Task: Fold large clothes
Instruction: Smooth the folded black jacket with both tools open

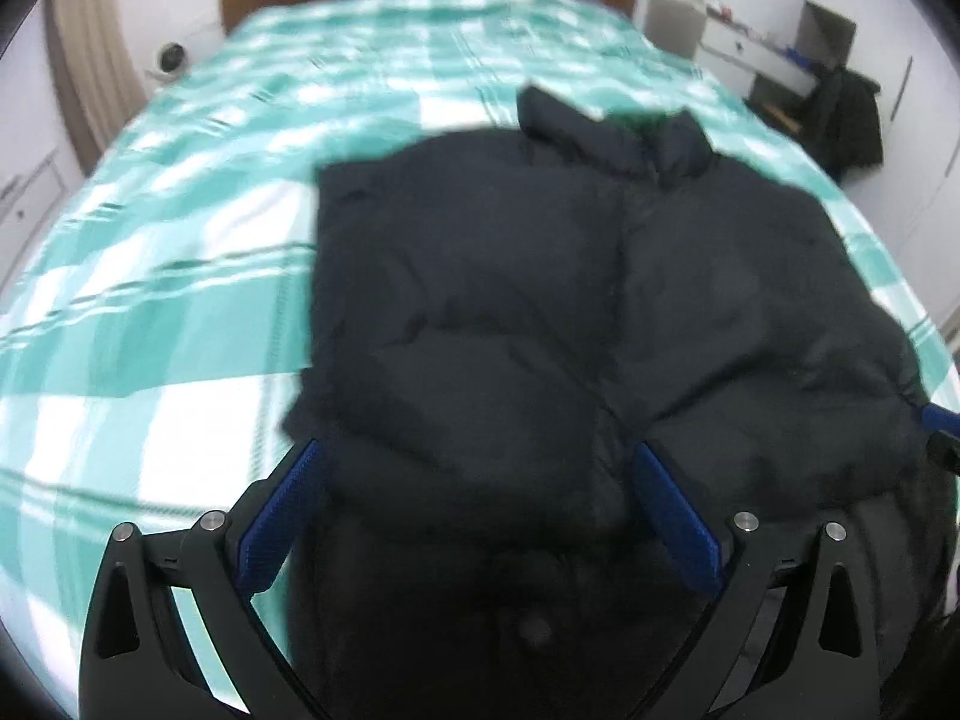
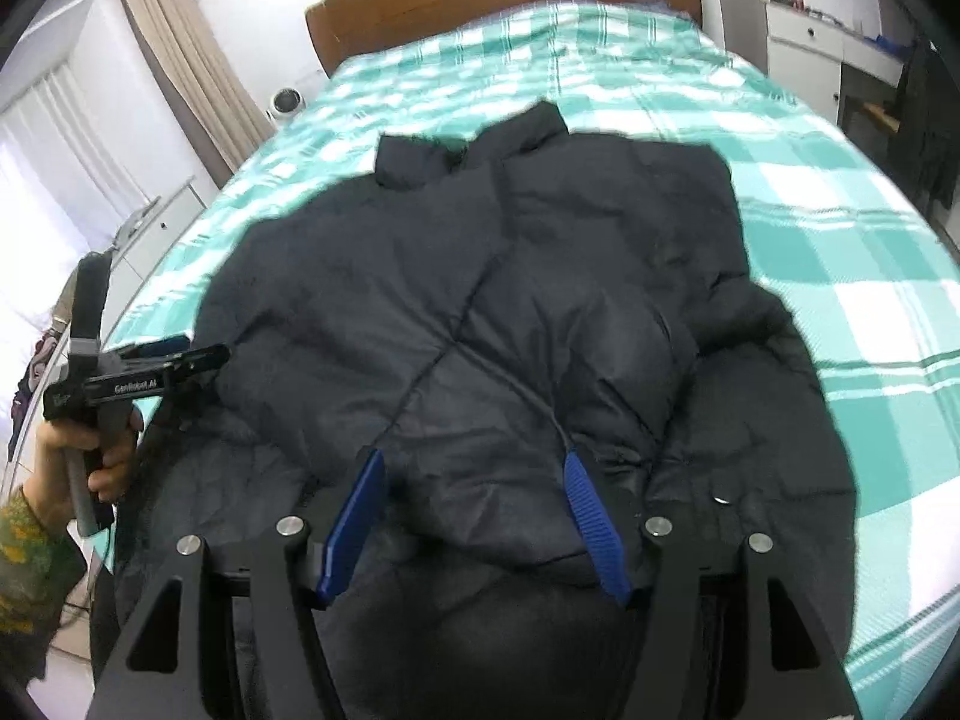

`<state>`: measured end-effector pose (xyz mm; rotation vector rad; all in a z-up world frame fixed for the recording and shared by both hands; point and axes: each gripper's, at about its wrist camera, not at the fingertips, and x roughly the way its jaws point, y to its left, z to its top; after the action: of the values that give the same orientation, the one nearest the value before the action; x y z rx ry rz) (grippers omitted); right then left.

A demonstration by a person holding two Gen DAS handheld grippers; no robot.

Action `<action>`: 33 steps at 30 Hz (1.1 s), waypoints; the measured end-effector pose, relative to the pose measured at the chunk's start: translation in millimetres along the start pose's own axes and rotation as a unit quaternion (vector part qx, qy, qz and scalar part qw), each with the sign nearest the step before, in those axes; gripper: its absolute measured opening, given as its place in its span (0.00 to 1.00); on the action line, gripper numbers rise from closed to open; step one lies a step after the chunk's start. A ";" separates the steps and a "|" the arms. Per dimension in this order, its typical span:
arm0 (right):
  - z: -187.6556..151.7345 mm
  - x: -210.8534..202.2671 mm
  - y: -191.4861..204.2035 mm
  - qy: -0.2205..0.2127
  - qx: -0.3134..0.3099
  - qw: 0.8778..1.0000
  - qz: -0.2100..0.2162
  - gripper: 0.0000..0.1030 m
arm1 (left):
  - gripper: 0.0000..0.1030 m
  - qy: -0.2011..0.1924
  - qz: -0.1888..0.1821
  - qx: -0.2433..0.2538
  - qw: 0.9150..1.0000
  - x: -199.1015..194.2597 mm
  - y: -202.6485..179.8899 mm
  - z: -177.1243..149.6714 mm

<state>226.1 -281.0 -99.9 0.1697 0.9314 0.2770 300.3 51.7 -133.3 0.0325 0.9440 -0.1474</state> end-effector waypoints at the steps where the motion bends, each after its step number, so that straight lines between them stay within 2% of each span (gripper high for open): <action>1: -0.8 -6.1 0.2 -0.006 0.000 1.000 0.000 0.66 | 0.98 -0.014 0.012 0.002 1.000 -15.6 -2.0 -2.1; 4: -5.7 -24.8 0.2 -0.023 0.001 1.000 -0.012 0.77 | 0.99 -0.036 0.049 0.005 0.998 -46.0 -4.9 -8.2; 10: -21.4 -42.6 -4.0 -0.033 0.015 0.999 -0.020 0.77 | 0.99 -0.063 0.084 -0.002 0.994 -91.6 -7.1 -19.4; 18: -35.7 -49.3 -6.0 -0.025 0.027 0.999 -0.029 0.77 | 0.99 -0.068 0.114 0.007 0.991 -107.2 -12.1 -29.8; 22: -37.4 -52.8 -3.4 -0.026 0.023 0.999 -0.031 0.77 | 0.99 -0.068 0.114 0.011 0.991 -111.8 -11.3 -34.3; 27: -40.0 -59.9 -7.3 -0.032 0.022 0.998 -0.041 0.77 | 0.99 -0.045 0.101 0.015 0.994 -108.2 -6.5 -52.1; 30: -46.1 -61.8 -14.9 -0.030 0.031 0.998 -0.048 0.77 | 0.99 -0.030 0.086 0.005 0.996 -100.1 -0.3 -68.8; 33: -53.1 -58.9 -23.2 -0.023 0.047 0.997 -0.052 0.77 | 0.99 -0.013 0.053 -0.003 0.998 -85.7 4.2 -86.5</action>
<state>153.6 -319.9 -92.1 0.2126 0.9048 0.1337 181.8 73.4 -114.9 0.0750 0.9151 -0.0461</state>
